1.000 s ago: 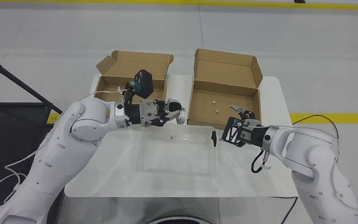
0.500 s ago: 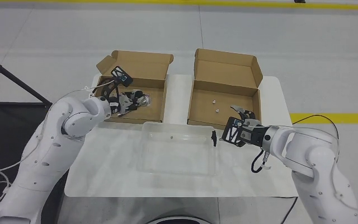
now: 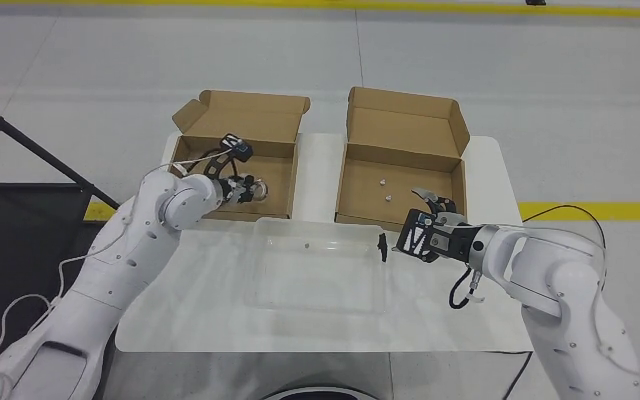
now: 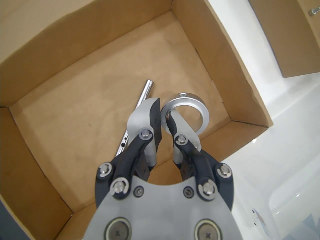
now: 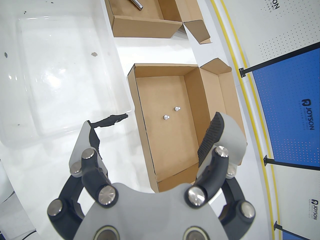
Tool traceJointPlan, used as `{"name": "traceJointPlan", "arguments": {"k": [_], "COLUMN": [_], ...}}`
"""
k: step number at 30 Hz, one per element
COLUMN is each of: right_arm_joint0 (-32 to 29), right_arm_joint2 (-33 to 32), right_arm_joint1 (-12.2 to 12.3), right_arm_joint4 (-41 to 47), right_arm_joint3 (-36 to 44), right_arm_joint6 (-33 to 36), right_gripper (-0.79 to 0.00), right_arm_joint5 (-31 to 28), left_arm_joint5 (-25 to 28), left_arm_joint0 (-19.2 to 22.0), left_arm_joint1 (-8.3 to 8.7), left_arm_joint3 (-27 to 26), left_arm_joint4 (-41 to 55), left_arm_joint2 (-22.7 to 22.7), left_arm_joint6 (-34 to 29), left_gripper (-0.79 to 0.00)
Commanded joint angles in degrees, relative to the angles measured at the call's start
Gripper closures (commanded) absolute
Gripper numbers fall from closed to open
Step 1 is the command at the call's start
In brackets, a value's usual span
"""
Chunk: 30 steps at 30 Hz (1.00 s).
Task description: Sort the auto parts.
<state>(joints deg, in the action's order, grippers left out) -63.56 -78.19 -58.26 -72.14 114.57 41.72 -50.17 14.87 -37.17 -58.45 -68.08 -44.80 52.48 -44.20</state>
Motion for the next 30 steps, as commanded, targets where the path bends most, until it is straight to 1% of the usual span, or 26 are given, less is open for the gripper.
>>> {"name": "traceJointPlan", "arguments": {"k": [1,2,3,4,5,6,8,11,14,16,17,19,21,24,27,30], "right_arm_joint0": [-0.01,-0.01,-0.01,-0.01,-0.01,-0.01,-0.01,-0.01,-0.01,-0.74,-1.19,-1.84,-2.36,-3.23,-4.47,-5.82], "right_arm_joint2": [0.00,0.00,0.00,0.00,0.00,0.00,0.00,0.00,0.00,-0.52,-0.99,-1.46,-2.34,-3.54,-5.25,-6.76], "right_arm_joint1": [0.00,0.00,0.00,0.00,0.00,0.00,0.00,0.00,0.00,-0.03,-0.05,-0.04,-0.08,-0.17,-0.23,-0.26], "right_arm_joint4": [0.00,0.00,0.00,0.00,0.00,0.00,0.00,0.00,0.00,-0.19,-0.31,-0.45,-0.56,0.53,1.42,2.42], "right_arm_joint3": [0.00,0.00,0.00,0.00,0.00,0.00,0.00,0.00,0.00,-0.56,-1.00,-1.37,-2.34,-3.45,-4.67,-5.61], "right_arm_joint6": [0.00,0.00,0.00,0.00,0.00,0.00,0.00,0.00,0.00,-1.26,-1.67,-2.10,-2.11,-3.61,-5.60,-8.49], "right_gripper": [-0.785,-0.785,-0.785,-0.785,-0.785,-0.785,-0.785,-0.785,-0.785,-0.785,-0.785,-0.785,-0.785,-0.785,-0.785,-0.785], "right_arm_joint5": [0.00,0.00,0.00,0.00,0.00,0.00,0.00,0.00,0.00,2.68,4.82,7.11,11.01,15.45,19.74,22.43], "left_arm_joint5": [0.39,0.51,0.68,0.86,1.07,1.30,1.62,1.80,1.71,1.47,1.19,0.54,-0.14,-1.57,-3.81,-5.89], "left_arm_joint0": [1.45,2.03,2.57,3.05,3.49,3.84,4.39,4.36,3.45,2.12,1.28,-0.90,-3.73,-9.16,-15.68,-22.56], "left_arm_joint1": [-0.90,-1.29,-1.64,-1.94,-2.21,-2.45,-2.79,-2.92,-2.59,-2.11,-1.79,-1.05,-0.15,1.30,2.65,3.75], "left_arm_joint3": [2.52,3.53,4.41,5.21,5.92,6.49,7.04,6.52,4.34,1.82,0.04,-3.90,-9.05,-17.22,-26.27,-33.72], "left_arm_joint4": [0.34,0.39,0.57,0.53,0.51,0.66,0.71,0.94,0.71,0.58,0.40,-0.03,-0.92,-2.63,-4.37,-5.62], "left_arm_joint2": [-1.78,-2.45,-2.95,-3.42,-3.79,-4.03,-4.28,-3.82,-2.53,-1.08,-0.15,1.93,4.57,9.14,14.46,20.20], "left_arm_joint6": [0.53,0.81,1.18,1.45,1.70,2.10,2.56,3.49,4.48,5.17,5.55,6.05,6.78,7.56,8.82,10.46], "left_gripper": [-0.117,-0.117,-0.354,-0.446,-0.662,-0.727,-0.785,-0.785,-0.785,-0.785,-0.785,-0.785,-0.785,-0.785,-0.785,-0.785]}}
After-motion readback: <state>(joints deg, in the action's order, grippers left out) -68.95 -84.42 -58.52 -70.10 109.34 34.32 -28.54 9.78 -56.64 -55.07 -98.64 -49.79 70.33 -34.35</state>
